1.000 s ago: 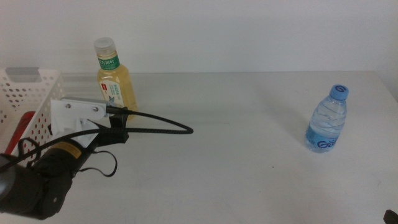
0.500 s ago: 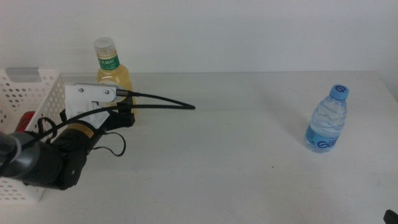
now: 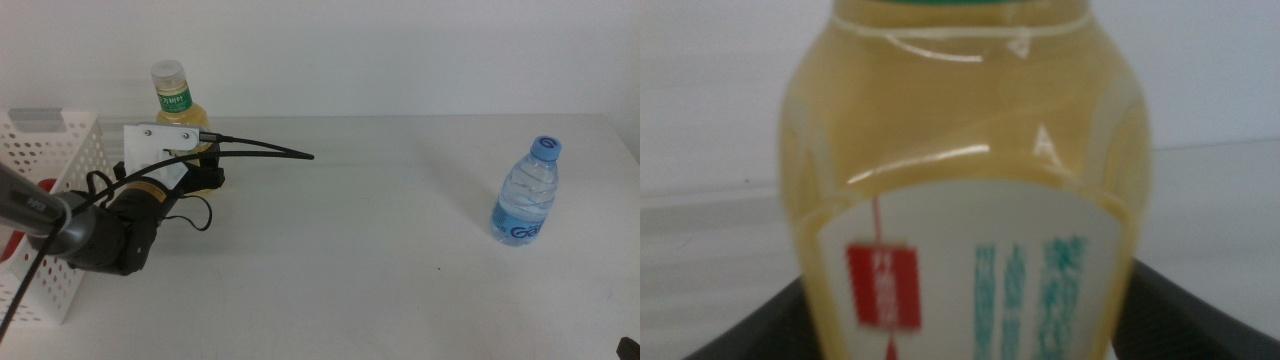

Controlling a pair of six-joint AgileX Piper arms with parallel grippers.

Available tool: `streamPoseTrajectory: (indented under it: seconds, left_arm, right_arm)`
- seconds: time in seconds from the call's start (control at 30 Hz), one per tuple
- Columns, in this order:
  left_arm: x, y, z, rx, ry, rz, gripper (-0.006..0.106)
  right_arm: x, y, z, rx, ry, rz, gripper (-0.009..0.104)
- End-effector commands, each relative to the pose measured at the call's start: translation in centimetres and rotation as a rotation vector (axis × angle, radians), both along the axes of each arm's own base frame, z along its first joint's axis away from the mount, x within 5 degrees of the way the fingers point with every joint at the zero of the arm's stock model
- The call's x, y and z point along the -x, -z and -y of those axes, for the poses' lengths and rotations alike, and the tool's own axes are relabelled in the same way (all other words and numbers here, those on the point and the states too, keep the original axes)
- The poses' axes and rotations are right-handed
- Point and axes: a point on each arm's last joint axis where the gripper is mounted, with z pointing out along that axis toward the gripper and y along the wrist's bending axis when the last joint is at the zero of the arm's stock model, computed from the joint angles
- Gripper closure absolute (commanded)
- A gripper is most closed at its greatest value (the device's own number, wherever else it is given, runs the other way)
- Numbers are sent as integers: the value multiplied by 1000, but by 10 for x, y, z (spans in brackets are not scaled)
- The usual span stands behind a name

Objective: Use arms to grab the bottles and put them into the dustbin to the left of the table.

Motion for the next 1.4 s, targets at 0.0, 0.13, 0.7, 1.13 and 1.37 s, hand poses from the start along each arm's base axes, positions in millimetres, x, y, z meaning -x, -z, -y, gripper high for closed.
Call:
streamPoseTrajectory:
  seconds: [0.0,0.13,0.7,1.13,1.37]
  left_arm:
    - [-13,-30,2,35,-1,155,10]
    - [-26,-28,4,38,-1,176,10]
    - [-43,-31,1,49,-27,194,64]
    - [7,-86,-2,32,10,12,91]
    - [47,-137,-2,6,35,-162,91]
  right_arm:
    - [1,-11,1,-1,8,106,25]
    - [1,-11,1,-1,8,106,25]
    - [1,-11,1,-1,8,106,25]
    - [1,-11,1,-1,8,106,25]
    - [1,-11,1,-1,8,106,25]
